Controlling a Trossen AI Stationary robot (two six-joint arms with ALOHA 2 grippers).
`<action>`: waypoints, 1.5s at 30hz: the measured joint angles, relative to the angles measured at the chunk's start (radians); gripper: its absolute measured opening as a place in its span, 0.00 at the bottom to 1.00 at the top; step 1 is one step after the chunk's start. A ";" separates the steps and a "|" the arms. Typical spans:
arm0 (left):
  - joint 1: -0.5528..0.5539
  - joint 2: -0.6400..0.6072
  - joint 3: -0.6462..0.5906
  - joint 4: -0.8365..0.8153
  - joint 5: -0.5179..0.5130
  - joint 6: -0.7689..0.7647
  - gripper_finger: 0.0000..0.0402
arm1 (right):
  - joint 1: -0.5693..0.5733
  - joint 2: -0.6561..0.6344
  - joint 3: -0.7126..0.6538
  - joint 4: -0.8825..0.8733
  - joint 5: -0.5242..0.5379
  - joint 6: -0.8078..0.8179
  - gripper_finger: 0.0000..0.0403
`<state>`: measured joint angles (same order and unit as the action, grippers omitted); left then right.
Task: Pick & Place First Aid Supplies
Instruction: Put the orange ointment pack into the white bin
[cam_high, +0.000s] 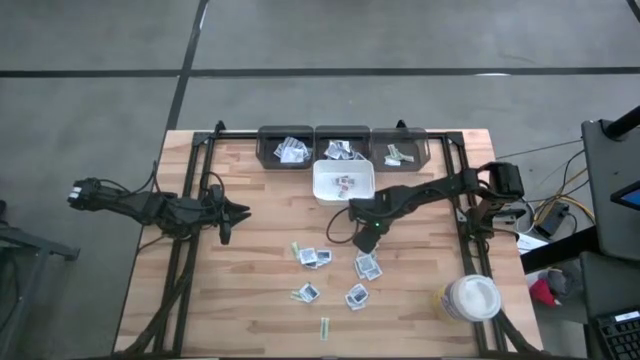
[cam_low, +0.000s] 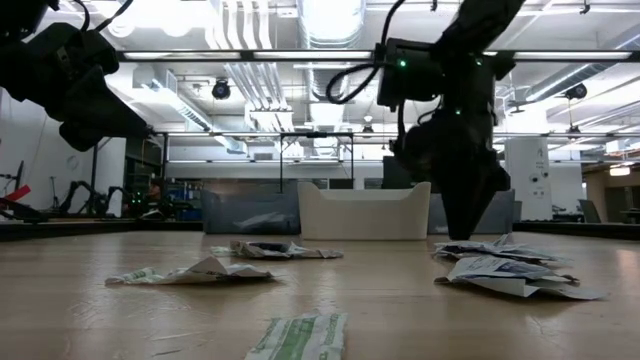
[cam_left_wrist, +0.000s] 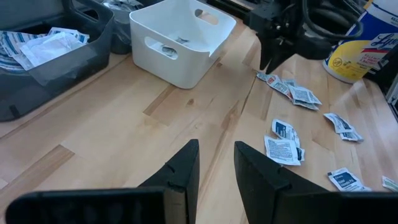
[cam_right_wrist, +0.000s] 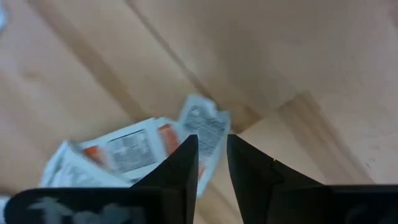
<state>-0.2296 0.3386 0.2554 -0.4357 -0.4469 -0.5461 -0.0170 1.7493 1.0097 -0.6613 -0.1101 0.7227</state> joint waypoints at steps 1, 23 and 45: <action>0.000 0.000 0.000 0.000 0.000 0.000 0.23 | 0.000 0.000 -0.008 0.004 0.012 0.009 0.19; 0.000 0.000 0.000 0.001 0.000 -0.004 0.23 | 0.021 -0.002 -0.086 -0.030 0.089 0.090 0.02; 0.000 0.002 0.000 0.001 0.000 0.014 0.23 | 0.020 -0.157 -0.100 -0.111 0.084 0.092 0.02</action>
<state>-0.2298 0.3401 0.2554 -0.4347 -0.4469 -0.5323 0.0029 1.5927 0.9096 -0.7722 -0.0266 0.8147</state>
